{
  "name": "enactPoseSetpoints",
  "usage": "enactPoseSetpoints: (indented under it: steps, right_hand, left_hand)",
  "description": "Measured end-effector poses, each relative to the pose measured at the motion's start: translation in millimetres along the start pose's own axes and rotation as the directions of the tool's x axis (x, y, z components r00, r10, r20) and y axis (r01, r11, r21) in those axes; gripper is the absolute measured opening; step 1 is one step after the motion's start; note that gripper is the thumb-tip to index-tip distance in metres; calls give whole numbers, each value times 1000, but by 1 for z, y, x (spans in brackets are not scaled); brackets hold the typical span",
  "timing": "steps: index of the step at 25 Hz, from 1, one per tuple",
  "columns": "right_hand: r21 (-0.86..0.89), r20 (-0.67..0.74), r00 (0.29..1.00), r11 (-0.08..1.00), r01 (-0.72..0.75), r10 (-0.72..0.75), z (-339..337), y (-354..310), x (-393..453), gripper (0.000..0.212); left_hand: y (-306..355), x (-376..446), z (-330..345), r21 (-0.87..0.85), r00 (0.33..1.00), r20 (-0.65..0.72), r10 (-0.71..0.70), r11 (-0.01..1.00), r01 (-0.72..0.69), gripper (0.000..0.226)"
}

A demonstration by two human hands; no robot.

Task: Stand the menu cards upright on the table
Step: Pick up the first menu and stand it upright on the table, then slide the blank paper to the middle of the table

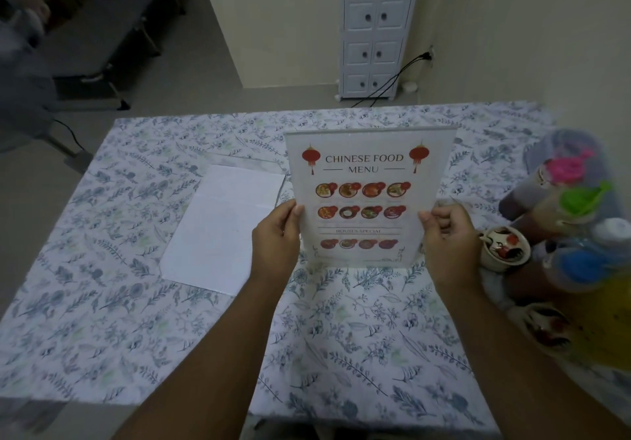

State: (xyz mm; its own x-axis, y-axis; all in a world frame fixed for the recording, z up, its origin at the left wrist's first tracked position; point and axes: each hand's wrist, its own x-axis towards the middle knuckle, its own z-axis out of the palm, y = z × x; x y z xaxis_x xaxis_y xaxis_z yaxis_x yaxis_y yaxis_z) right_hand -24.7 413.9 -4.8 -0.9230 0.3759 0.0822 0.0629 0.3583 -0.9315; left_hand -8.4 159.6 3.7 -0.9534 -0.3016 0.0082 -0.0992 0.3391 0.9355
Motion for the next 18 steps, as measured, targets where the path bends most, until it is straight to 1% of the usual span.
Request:
enactPoseSetpoints:
  steps: [2, 3, 4, 5, 6, 7, 8, 9, 10, 12, 14, 16, 18]
  right_hand:
    - [-7, 7, 1000, 1000, -4, 4, -1, -5, -2, 14]
    - [-14, 51, 998, 1000, -24, 24, -2, -6, -5, 3]
    - [-54, 109, 992, 997, -50, 56, -3, -9, -10, 12]
    - [-128, 165, 983, 990, -56, 77, -4, -8, -18, 29]
    - [-227, 187, 979, 973, -38, 82, -5, -6, -29, 46]
    - [-316, 181, 982, 949, 6, 53, -4, -5, -43, 59]
    - [-372, 176, 984, 925, 75, -9, -3, -7, -59, 64]
    - [-407, 202, 975, 897, 170, -93, 2, -10, -75, 64]
    - [-425, 268, 950, 865, 267, -161, 10, -13, -88, 63]
    - [-424, 451, 868, 807, 412, -206, 38, -19, -110, 63]
    - [-408, 598, 780, 768, 494, -183, 76, -27, -128, 66]
    - [-403, 696, 704, 736, 545, -141, 117, -34, -140, 69]
    - [-422, 771, 632, 678, 602, -81, 156, -37, -149, 73]
  left_hand:
    - [-1, 1, 0, 13, 1000, -9, -7, 1000, 7, 26]
    - [0, 0, -1, 31, 1000, -6, -16, 999, 16, 24]
    - [3, 0, -3, 70, 1000, 0, -22, 997, 22, 25]
    - [6, -2, -6, 121, 1000, 4, -23, 992, 22, 27]
    - [6, -6, -10, 168, 1000, 2, -17, 986, 17, 31]
    - [5, -12, -16, 208, 1000, -7, -7, 978, 8, 36]
    - [0, -18, -23, 247, 1000, -19, 2, 969, 3, 41]
    - [-5, -25, -34, 290, 1000, -29, 7, 957, 2, 46]
    - [-11, -31, -45, 332, 999, -31, 10, 943, 1, 49]
    - [-26, -37, -68, 405, 1000, -14, 5, 914, 1, 53]
    - [-46, -38, -96, 470, 1000, 3, -10, 883, 7, 55]
    - [-69, -34, -123, 542, 999, 18, -37, 840, 21, 57]
    - [-94, -26, -150, 594, 995, 44, -93, 803, 49, 61]
